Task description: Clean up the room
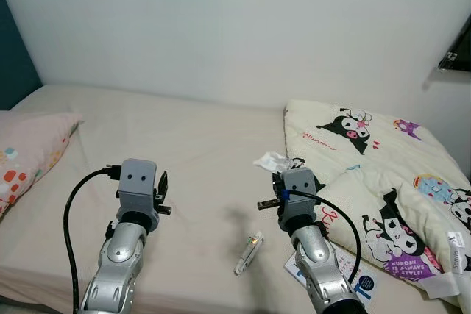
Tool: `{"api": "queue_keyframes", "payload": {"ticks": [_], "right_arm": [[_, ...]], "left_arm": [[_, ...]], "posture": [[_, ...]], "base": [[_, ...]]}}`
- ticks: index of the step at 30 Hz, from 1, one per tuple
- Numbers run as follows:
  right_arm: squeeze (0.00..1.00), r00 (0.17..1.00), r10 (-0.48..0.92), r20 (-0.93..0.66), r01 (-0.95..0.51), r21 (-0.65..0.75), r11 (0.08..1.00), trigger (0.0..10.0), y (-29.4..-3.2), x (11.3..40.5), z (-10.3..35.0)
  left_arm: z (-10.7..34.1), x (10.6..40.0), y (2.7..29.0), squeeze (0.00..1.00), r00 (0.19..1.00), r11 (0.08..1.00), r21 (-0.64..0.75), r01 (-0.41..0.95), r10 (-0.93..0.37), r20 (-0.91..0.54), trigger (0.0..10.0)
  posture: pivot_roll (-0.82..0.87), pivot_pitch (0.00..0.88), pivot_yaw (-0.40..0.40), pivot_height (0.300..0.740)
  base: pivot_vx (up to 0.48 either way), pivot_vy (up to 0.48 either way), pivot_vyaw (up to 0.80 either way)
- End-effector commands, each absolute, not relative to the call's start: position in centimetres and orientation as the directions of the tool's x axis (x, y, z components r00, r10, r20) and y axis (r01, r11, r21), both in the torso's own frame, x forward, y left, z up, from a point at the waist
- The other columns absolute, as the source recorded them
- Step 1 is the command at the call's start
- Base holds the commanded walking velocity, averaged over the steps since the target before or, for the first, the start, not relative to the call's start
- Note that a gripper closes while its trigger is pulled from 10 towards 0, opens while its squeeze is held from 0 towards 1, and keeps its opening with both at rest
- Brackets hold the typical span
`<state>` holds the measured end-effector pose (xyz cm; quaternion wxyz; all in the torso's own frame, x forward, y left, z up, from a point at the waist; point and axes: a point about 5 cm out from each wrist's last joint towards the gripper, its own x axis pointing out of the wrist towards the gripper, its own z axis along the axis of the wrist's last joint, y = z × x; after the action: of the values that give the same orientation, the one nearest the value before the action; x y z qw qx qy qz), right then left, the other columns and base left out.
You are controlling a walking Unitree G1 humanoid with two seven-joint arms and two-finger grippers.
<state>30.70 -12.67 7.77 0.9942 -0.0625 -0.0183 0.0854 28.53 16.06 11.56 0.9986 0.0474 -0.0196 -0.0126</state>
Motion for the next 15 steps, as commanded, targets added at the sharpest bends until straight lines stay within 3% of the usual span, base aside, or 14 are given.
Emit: {"api": "queue_keyframes", "payload": {"ticks": [1, 15], "right_arm": [[0.0, 0.985, 0.169, -0.023, -0.171, -0.101, 0.98, 10.0, -12.7, 30.6, 7.0], [0.0, 0.986, 0.132, -0.098, -0.143, -0.118, 0.983, 10.0, -12.9, 30.6, 5.8]], "left_arm": [[10.9, 28.6, 15.8, 0.0, 0.999, 0.995, 0.09, 0.031, -0.03, -0.01, 10.0], [10.4, 28.9, 15.8, 0.0, 0.999, 0.994, 0.105, 0.011, -0.006, -0.046, 10.0]], "posture": [[0.08, 0.0, -0.105, 0.74], [0.07, 0.0, -0.102, 0.74]], "base": [[0.0, 0.0, 0.0], [0.0, 0.0, 0.0]]}}
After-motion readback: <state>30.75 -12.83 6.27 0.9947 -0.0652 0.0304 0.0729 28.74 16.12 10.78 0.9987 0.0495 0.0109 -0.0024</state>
